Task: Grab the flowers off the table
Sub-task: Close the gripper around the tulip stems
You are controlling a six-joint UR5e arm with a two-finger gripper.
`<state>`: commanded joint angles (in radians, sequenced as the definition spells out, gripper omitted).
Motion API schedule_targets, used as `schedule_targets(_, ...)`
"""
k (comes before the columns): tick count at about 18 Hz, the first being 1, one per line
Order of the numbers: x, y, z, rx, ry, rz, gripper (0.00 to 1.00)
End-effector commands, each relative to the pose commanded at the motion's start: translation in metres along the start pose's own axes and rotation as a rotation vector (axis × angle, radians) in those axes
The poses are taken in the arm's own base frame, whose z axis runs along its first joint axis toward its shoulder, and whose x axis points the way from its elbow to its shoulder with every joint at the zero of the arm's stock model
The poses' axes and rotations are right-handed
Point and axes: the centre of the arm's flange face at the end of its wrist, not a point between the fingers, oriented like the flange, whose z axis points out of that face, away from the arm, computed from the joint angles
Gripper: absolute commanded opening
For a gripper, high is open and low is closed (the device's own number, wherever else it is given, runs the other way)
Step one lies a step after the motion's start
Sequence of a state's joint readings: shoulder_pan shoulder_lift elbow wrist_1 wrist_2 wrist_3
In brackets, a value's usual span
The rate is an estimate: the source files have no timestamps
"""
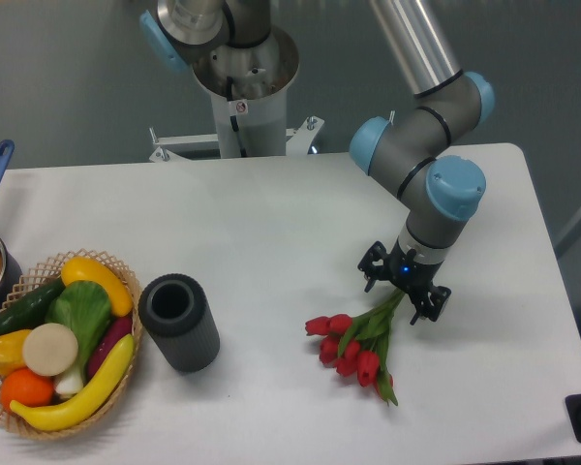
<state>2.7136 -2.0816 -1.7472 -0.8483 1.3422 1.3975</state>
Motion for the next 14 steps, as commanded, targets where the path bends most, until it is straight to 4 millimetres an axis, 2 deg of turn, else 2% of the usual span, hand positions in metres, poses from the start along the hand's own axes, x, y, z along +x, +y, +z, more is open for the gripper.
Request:
schedule_targets(1, 0.0015, 0.0007, 0.0018, -0.001, 0.004, -0.001, 1.00)
schedule_targets(8, 0.0010, -0.0001, 0.0028, -0.001, 0.006, 0.000, 0.76)
schedule_targets(9, 0.0010, -0.0002, 0.0028, -0.001, 0.006, 0.000, 0.70)
schedule_targets(12, 0.0005, -0.0006, 0.0013, -0.001, 0.003, -0.001, 0.60)
schedule_targets(14, 0.0001, 0.0003, 0.0011, -0.001, 0.003, -0.022, 0.49)
